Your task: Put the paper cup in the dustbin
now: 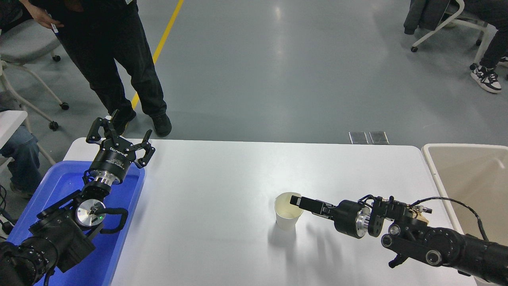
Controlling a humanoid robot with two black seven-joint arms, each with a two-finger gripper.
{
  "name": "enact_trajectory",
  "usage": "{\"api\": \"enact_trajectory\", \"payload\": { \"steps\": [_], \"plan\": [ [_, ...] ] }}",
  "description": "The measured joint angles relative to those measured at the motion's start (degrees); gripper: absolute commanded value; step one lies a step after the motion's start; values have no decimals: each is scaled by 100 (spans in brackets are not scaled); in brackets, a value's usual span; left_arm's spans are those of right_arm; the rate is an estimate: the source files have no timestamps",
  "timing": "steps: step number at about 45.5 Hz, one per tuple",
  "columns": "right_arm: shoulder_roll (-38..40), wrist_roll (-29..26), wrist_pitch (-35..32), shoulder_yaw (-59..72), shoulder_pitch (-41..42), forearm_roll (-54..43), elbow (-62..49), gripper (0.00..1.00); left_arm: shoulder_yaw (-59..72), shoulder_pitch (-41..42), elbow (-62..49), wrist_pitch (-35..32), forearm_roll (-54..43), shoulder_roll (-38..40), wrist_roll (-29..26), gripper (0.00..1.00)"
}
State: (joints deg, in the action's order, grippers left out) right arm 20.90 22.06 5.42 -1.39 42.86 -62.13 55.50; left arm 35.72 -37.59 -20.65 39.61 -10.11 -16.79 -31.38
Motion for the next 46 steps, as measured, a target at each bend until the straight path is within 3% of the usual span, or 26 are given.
{"api": "enact_trajectory", "payload": {
  "steps": [12,16,21,28,37,46],
  "plan": [
    [-200,3,27,40,-4,-20,-151,74,1,1,0,0,0,0,0,100],
    [-254,3,31,76,-5,-22,-214,55,2,1,0,0,0,0,0,100],
    [-302,1,33,108,-4,-24,-268,47,2,1,0,0,0,0,0,100],
    [-340,0,33,179,5,-26,-314,23,2,1,0,0,0,0,0,100],
    [-358,-6,15,236,18,-27,-335,1,0,1,0,0,0,0,0,100],
    [-360,-7,-5,258,37,-27,-339,0,-1,1,0,0,0,0,0,100]
  ]
}}
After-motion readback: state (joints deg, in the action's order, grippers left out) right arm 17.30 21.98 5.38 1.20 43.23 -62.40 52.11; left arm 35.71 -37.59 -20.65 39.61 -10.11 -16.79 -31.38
